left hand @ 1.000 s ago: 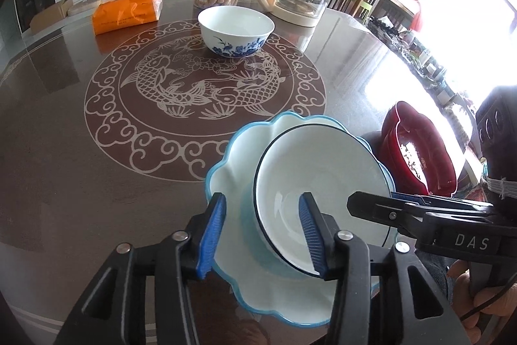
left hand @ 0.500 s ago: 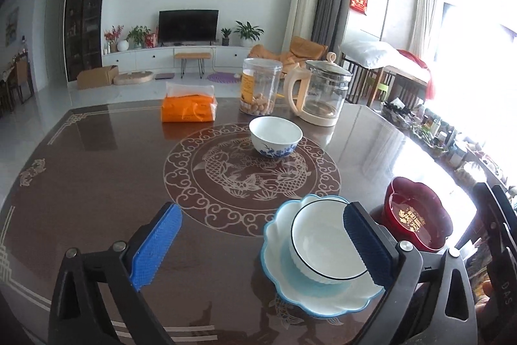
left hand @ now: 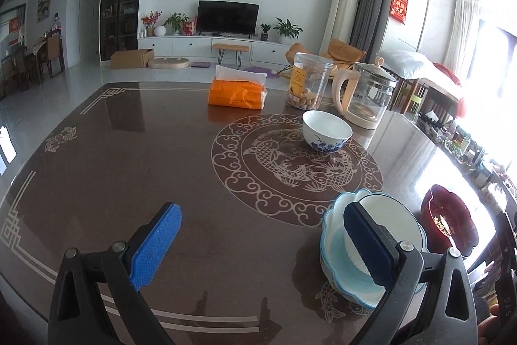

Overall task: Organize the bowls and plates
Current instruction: 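Withdraw the right gripper and move toward the blue-and-white bowl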

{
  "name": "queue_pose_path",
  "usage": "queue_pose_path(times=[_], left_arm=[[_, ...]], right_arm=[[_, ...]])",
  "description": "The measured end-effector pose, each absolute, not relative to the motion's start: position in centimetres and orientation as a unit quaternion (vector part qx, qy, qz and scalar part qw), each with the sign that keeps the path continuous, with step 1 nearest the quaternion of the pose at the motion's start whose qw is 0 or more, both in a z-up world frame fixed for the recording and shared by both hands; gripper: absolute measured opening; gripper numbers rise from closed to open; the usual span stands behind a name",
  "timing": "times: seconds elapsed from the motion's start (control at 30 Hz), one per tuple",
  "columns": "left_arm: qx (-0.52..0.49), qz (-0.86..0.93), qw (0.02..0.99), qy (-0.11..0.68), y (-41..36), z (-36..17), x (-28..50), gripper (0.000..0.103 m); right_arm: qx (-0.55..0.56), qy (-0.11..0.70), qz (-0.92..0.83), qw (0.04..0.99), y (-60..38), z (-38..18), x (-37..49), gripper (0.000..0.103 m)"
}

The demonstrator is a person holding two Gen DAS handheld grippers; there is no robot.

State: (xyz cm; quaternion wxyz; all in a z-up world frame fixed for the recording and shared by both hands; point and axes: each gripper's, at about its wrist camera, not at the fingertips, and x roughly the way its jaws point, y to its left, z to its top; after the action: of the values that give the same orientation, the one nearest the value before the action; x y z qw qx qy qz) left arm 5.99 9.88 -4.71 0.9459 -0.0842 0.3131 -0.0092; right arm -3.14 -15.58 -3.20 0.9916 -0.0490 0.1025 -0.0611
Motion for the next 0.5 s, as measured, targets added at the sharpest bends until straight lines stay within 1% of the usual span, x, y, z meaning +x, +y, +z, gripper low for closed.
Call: queue_pose_path(times=[0.17, 0.23, 0.33, 0.5], left_arm=[[-0.076, -0.002, 0.947, 0.311, 10.1, -5.2, 5.9, 0.1], [-0.076, -0.002, 0.946, 0.315, 10.2, -5.6, 6.2, 0.1], [-0.078, -0.003, 0.945, 0.318, 10.6, -6.3, 6.5, 0.1], [-0.079, 0.002, 0.941, 0.328, 11.5, -7.1, 7.4, 0.1]], right_arm=[[-0.07, 0.086, -0.064, 0.992, -14.6, -3.3, -3.9, 0.082], [-0.08, 0.099, -0.066, 0.99, -14.2, -3.6, -3.4, 0.085], [-0.077, 0.129, -0.076, 0.986, -14.5, -4.0, -2.3, 0.085], [-0.076, 0.074, -0.07, 0.992, -14.4, -3.4, -4.4, 0.085]])
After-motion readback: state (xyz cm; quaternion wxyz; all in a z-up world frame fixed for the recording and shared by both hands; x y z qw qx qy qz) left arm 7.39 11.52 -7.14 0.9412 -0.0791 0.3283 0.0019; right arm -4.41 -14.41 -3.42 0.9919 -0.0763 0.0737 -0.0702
